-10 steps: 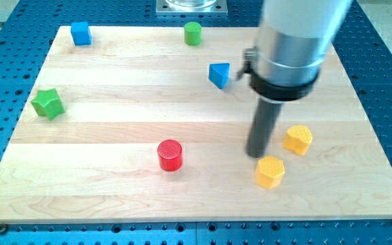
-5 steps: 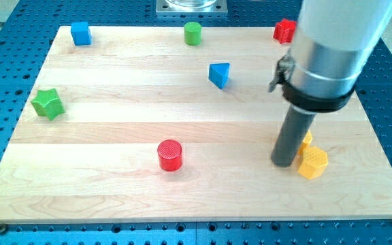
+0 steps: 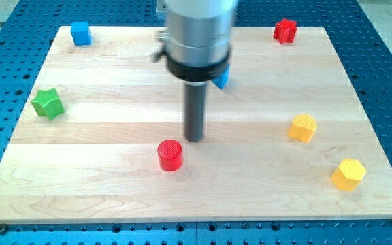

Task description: Push the yellow heart towards the center right of the board

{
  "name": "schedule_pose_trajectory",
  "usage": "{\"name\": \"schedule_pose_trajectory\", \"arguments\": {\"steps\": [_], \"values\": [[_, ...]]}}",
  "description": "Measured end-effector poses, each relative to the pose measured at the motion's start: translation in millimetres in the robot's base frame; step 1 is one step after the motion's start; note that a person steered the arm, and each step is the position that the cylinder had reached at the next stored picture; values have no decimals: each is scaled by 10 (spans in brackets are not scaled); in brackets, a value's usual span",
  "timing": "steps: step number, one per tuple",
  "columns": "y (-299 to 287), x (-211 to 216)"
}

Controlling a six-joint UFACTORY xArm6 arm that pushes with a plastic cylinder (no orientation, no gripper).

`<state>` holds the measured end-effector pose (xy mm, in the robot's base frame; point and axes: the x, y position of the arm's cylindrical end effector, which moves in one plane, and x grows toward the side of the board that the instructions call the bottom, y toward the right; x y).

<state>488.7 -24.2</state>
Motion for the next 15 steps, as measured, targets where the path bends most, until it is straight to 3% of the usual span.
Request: {"name": "schedule_pose_trajectory", "arguments": {"steps": [1,3,5,6,7,11,13,15], "values": [[-294,251],[-73,560],[47,326],[711,213],[788,130],[1143,58],[1881,185],[2423,-563]]}}
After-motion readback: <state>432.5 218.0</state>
